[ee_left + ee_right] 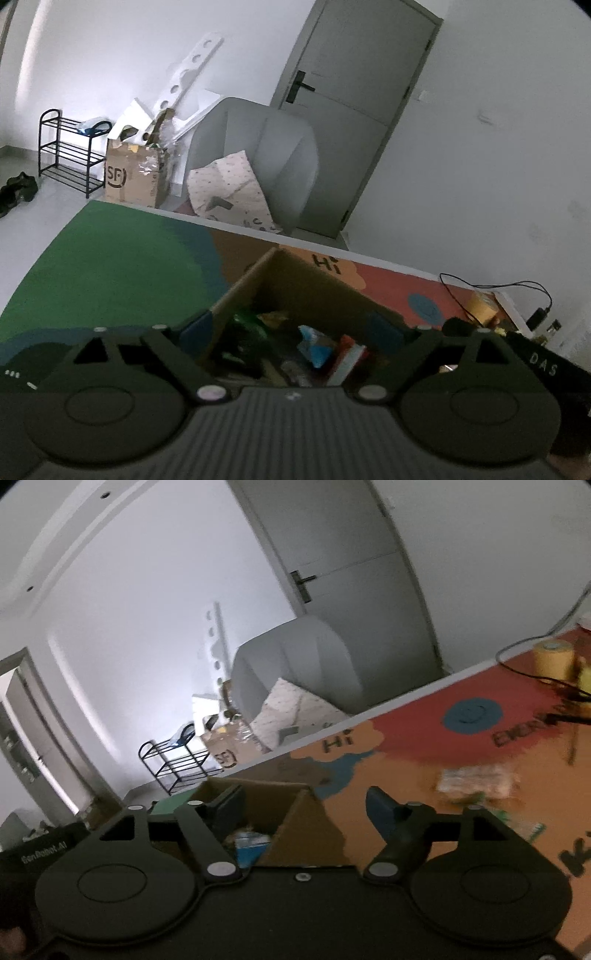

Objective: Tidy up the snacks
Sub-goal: 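Open both grippers over the box to drop the packets inside, then move both open grippers back to the white-green packet and bread packet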

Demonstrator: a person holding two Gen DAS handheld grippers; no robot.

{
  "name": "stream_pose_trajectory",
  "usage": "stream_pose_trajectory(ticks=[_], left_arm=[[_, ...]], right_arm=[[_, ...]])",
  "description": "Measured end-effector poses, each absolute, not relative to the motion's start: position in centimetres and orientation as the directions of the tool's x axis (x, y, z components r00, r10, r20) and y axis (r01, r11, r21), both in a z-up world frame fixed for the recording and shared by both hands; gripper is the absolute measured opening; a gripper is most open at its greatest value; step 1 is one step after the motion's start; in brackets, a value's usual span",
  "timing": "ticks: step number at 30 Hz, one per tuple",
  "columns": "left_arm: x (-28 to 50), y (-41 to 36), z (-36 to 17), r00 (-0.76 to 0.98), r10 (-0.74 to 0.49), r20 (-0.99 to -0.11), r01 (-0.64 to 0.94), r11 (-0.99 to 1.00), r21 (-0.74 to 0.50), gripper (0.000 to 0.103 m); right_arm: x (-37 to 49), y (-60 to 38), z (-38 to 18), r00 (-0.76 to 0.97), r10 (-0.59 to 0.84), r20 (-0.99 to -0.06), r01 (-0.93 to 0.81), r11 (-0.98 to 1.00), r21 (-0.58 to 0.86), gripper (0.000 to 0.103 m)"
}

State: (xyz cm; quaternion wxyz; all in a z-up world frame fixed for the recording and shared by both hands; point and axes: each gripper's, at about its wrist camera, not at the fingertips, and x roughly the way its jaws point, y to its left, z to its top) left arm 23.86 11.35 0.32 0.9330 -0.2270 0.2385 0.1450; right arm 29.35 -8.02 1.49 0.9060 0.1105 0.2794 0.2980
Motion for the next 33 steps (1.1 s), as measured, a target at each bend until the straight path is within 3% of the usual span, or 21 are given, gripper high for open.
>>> stream_pose_trajectory(ticks=[7, 12, 33], left_arm=[[24.9, 9.1, 0.2, 0.845, 0.142, -0.516, -0.349, 0.877, -0.33, 0.097], [25.9, 6.9, 0.2, 0.843, 0.132, -0.521, -0.327, 0.896, -0.302, 0.098], [29.0, -0.9, 0.1, 0.846, 0.039, -0.531, -0.211, 0.94, -0.266, 0.098]], right_arm=[[29.1, -10.9, 1.0, 0.699, 0.556, -0.45, -0.43, 0.829, 0.358, 0.088], [29.0, -12.8, 0.8, 0.726, 0.521, -0.449, -0.4, 0.851, 0.34, 0.103], [29.4, -21.2, -0.2, 0.772, 0.417, -0.48, -0.271, 0.898, 0.346, 0.103]])
